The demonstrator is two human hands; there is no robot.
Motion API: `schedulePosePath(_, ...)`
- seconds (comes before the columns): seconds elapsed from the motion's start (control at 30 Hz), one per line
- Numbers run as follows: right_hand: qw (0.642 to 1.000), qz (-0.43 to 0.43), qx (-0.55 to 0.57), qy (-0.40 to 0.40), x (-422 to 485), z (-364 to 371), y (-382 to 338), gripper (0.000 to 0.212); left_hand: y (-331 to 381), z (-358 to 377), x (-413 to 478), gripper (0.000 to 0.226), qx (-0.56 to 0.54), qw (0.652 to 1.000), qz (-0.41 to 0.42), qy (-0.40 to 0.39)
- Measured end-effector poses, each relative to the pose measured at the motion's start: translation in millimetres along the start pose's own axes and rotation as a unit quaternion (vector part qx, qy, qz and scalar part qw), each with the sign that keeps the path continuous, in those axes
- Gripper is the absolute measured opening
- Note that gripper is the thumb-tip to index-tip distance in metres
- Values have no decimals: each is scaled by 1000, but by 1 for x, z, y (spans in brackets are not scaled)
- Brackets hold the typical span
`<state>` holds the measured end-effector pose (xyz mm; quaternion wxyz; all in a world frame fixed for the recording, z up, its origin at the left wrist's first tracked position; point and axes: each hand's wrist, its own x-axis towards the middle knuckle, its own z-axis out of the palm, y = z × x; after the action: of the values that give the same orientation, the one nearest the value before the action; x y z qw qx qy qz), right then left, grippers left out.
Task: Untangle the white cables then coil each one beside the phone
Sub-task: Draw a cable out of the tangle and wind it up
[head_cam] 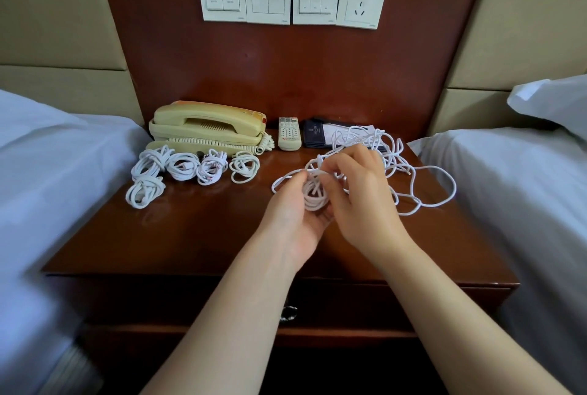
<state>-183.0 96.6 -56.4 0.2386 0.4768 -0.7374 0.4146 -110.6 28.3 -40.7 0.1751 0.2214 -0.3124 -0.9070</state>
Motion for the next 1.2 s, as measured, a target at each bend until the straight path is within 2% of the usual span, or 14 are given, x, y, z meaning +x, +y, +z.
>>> schedulePosePath(0.2,999,-10,0,-47,1,3,1,21,3,1,-1,28,9,1000,21,20)
schedulePosePath(0.43,994,-5,18,-110,3,-1,3,19,-1,3,0,33,64,995,66,40)
schedulePosePath(0.53,992,18,78,-93,0,-3,-1,3,1,1,1,36,80,992,90,39)
schedulePosePath(0.67,989,26,126,-73,-1,-6,-5,21,3,-2,-1,34,81,993,73,44)
schedulePosePath(0.87,982,39,177,-49,1,-3,-15,16,12,-12,-5,29,82,993,78,35)
schedulePosePath(1.0,983,37,171,-60,3,4,-24,10,21,-23,-13,26,106,990,83,42)
schedulePosePath(1.1,982,48,179,-24,5,11,-33,14,29,-32,-18,28,127,985,95,64)
schedulePosePath(1.2,976,87,196,-25,6,23,-42,10,37,-41,-21,26,133,977,130,102)
